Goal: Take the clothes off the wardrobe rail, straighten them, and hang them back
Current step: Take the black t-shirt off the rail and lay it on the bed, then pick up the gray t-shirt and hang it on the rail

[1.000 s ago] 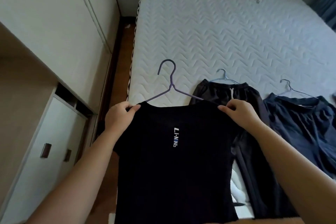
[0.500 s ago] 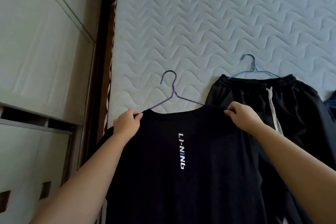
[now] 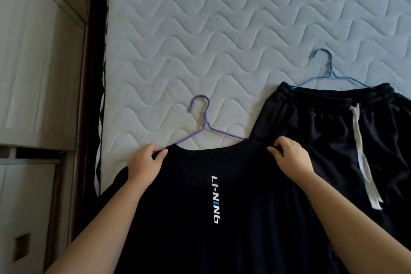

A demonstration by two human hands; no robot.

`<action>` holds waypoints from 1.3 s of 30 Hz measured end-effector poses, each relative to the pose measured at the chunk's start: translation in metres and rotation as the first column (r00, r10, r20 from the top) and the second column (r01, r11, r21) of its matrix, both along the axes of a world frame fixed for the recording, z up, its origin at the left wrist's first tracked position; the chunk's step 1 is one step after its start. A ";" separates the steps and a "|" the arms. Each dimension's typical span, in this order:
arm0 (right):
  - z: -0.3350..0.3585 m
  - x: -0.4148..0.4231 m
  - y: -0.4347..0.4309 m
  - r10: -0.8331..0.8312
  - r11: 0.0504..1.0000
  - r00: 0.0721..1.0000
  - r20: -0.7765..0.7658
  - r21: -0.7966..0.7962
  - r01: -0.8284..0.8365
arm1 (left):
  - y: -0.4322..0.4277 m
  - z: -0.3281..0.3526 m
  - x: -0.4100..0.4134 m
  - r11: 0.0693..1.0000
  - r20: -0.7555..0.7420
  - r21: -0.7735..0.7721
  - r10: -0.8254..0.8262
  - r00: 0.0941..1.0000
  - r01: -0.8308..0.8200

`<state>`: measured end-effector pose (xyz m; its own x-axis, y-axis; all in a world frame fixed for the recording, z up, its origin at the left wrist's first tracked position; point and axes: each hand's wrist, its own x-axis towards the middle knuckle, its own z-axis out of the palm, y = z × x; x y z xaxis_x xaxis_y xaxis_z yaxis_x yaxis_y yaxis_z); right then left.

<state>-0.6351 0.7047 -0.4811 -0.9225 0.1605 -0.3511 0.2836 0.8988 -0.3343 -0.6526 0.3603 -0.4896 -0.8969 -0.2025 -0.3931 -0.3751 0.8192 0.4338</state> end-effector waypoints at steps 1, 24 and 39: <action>0.001 0.001 -0.002 0.000 1.000 1.000 0.017 0.009 0.000 | -0.001 0.002 -0.002 1.000 0.036 0.011 -0.003 0.999 0.002; 0.157 0.289 0.020 -0.580 0.747 0.760 0.294 -0.181 0.640 | 0.001 0.163 0.273 0.861 0.326 0.283 0.329 0.886 -0.423; 0.227 0.503 -0.022 -0.784 0.476 0.505 0.361 -0.171 0.863 | -0.009 0.193 0.372 0.949 0.400 0.314 -0.133 0.907 0.001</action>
